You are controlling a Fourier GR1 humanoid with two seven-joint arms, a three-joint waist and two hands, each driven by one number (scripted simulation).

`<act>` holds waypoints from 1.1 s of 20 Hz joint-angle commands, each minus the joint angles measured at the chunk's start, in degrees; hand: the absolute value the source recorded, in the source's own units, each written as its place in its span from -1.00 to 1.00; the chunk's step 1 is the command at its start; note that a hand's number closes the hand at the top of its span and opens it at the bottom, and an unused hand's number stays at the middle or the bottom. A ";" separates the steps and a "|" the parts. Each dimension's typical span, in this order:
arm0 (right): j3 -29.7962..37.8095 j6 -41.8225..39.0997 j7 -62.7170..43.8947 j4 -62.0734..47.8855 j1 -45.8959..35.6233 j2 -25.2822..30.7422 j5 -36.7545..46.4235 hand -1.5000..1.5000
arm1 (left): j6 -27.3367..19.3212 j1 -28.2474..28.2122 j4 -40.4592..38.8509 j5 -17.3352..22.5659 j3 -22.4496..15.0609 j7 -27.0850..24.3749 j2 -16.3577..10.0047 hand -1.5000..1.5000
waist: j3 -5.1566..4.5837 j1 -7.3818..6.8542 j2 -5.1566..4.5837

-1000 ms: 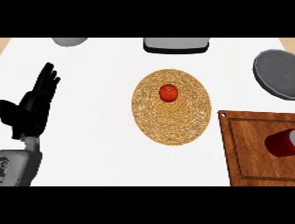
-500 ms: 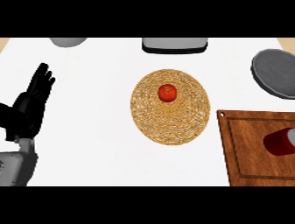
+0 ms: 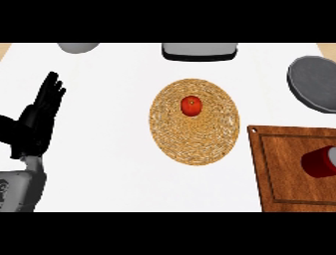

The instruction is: Pick the can from the cutting board and place it in the pan

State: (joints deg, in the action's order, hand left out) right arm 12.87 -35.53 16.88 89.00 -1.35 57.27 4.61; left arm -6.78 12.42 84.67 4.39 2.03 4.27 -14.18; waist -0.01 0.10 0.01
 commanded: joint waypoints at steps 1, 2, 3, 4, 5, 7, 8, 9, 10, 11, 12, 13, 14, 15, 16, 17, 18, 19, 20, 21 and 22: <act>1.30 -0.24 2.15 -2.99 1.24 -1.53 5.69 -1.00 | 0.10 -0.60 -1.09 -1.01 0.09 -0.80 1.00 0.00 | 0.02 0.04 -0.01; -2.35 0.70 -1.01 -5.04 -3.15 -2.11 7.34 -1.00 | 4.38 1.42 -4.24 1.80 2.67 -2.85 -1.91 0.00 | 0.00 -0.42 -0.17; -0.13 -0.54 1.58 -4.35 -1.56 -3.75 7.82 -1.00 | 0.12 -2.46 1.34 -1.49 0.12 -0.63 1.23 0.00 | 0.02 -0.21 0.00; -0.91 -3.37 -1.43 -5.18 -5.00 -2.26 6.77 -1.00 | -0.01 -1.60 1.31 -1.92 -1.17 -0.68 2.41 0.00 | 0.01 -0.36 -0.03; -2.05 -2.06 -0.83 -1.92 -1.75 -3.79 8.39 -1.00 | 3.62 2.06 -2.26 1.51 4.03 -0.07 -2.32 0.00 | 0.00 -0.04 -0.03; -2.99 -1.97 2.11 -6.43 -4.77 -5.22 11.91 -1.00 | 3.36 -0.11 -1.62 -0.23 2.51 -1.26 -0.86 0.00 | 0.01 -0.30 -0.06; -1.82 -3.95 4.74 -7.41 -3.82 -4.47 11.48 -1.00 | 0.71 -0.31 -2.12 -1.60 1.26 -1.73 1.94 0.00 | 0.02 -0.15 -0.04; -4.28 -2.68 4.20 -7.88 -4.02 -6.17 13.35 -1.00 | 2.86 -1.47 2.08 0.54 2.18 1.20 0.06 0.00 | 0.03 -0.42 -0.02; -4.85 -3.04 5.39 -11.32 -8.00 -5.39 14.95 -1.00 | 0.59 4.55 -4.80 -1.89 1.39 -0.72 2.02 0.00 | 0.02 -0.30 -0.16; -4.67 -4.79 2.28 -5.85 -5.62 -6.44 13.60 -1.00 | -0.32 1.66 1.02 -2.78 -0.36 2.81 2.56 0.00 | 0.01 -0.18 0.01; -3.20 -4.16 5.79 -5.06 -2.40 -5.91 15.27 -1.00 | 0.38 2.18 -3.70 -2.17 1.85 -2.45 2.56 0.00 | 0.00 0.15 0.00; -7.89 -0.34 4.58 -6.58 -4.37 -9.37 18.81 -1.00 | 2.31 -0.14 1.70 -1.04 2.14 1.17 -0.04 0.00 | 0.03 -0.47 -0.02; -5.02 -4.19 6.85 -6.46 -4.59 -5.99 17.93 -1.00 | 2.86 -1.09 0.84 -0.61 2.83 0.81 0.16 0.00 | 0.01 -0.23 0.01; -6.35 -0.80 5.56 -4.03 -1.14 -9.42 20.08 -1.00 | 1.54 0.80 1.71 -1.64 2.14 2.85 0.71 0.00 | 0.02 0.01 0.04; -2.64 -6.02 4.94 -3.14 -3.05 -6.48 17.43 -1.00 | 4.18 0.39 -0.74 -0.22 3.54 0.27 -0.01 0.00 | 0.00 0.06 0.03; -7.81 -1.28 6.51 -9.18 -6.43 -9.97 22.58 -1.00 | 1.23 1.31 0.70 -2.58 1.62 1.22 1.81 0.00 | 0.03 -0.37 -0.07; -6.21 -2.81 3.60 -3.76 -3.78 -10.54 21.65 -1.00 | 1.22 0.70 -1.43 -3.32 1.82 -1.29 2.33 0.00 | 0.00 -0.01 0.00; -7.37 -0.50 7.98 -9.86 -6.59 -10.34 24.81 -1.00 | -0.09 2.51 -1.17 -3.76 1.26 1.64 3.14 0.00 | 0.03 -0.24 -0.07; -7.36 -0.91 5.09 -6.98 -5.71 -11.29 24.90 -1.00 | 0.72 2.38 -3.81 -3.62 1.20 0.17 3.59 0.00 | 0.01 -0.06 -0.05; -5.99 -3.37 6.88 -5.06 -2.47 -8.75 24.49 -1.00 | 1.93 -1.60 3.04 -2.54 1.42 1.74 2.45 0.00 | 0.01 -0.08 0.06; -8.68 -0.67 3.33 -4.66 -5.03 -11.50 27.15 -1.00 | 3.26 1.82 -1.54 -1.44 4.07 0.45 0.44 0.00 | 0.00 -0.14 -0.02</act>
State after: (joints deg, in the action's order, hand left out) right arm 6.17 -37.22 21.86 83.10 -5.81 47.63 27.57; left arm -5.00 13.37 84.14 2.08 4.19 5.00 -12.37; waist 0.00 -0.03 0.00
